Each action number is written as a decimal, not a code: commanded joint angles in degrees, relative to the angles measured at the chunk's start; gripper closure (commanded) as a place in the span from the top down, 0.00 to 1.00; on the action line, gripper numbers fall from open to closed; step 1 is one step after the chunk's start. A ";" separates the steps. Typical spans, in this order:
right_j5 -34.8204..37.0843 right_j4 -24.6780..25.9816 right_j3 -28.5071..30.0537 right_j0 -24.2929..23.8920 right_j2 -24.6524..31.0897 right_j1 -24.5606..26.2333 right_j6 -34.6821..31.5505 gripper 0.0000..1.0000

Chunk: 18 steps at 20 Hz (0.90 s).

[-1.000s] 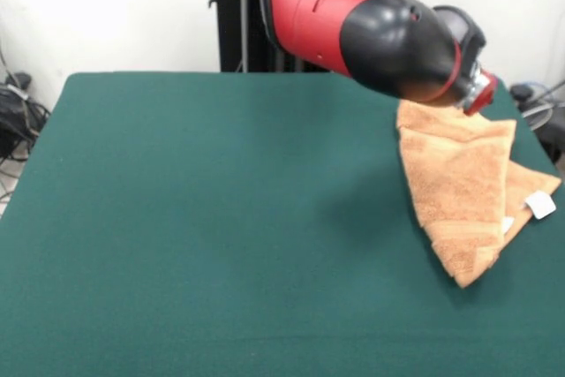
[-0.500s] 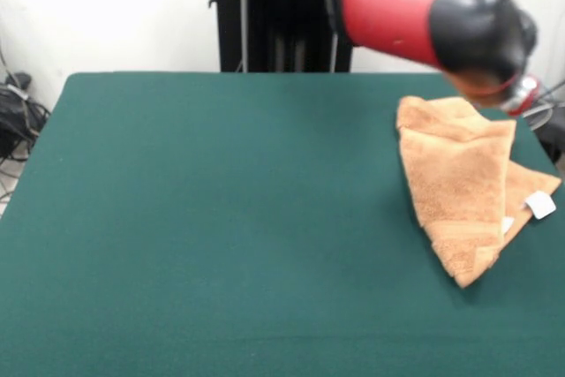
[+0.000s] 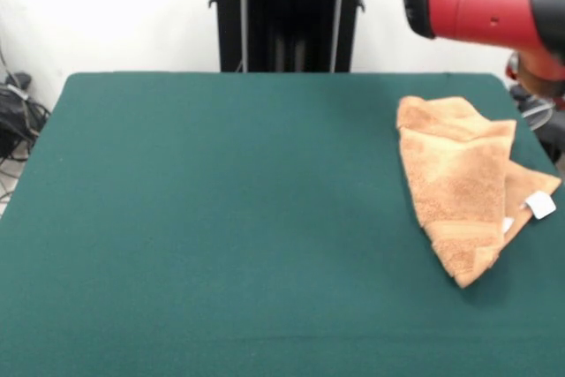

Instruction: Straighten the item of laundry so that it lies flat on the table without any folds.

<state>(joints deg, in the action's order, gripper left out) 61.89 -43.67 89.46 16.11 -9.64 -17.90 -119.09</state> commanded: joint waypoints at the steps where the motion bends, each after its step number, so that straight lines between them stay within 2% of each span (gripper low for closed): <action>1: -1.14 1.36 -5.80 -1.27 0.14 1.42 -19.80 1.00; 8: -2.99 2.50 -11.29 -2.01 -0.21 6.10 -21.62 1.00; 18: -0.28 9.72 -22.20 -0.62 -9.66 12.65 -24.12 1.00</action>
<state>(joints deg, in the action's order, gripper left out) 61.91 -39.60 74.19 15.46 -14.86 -11.25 -123.62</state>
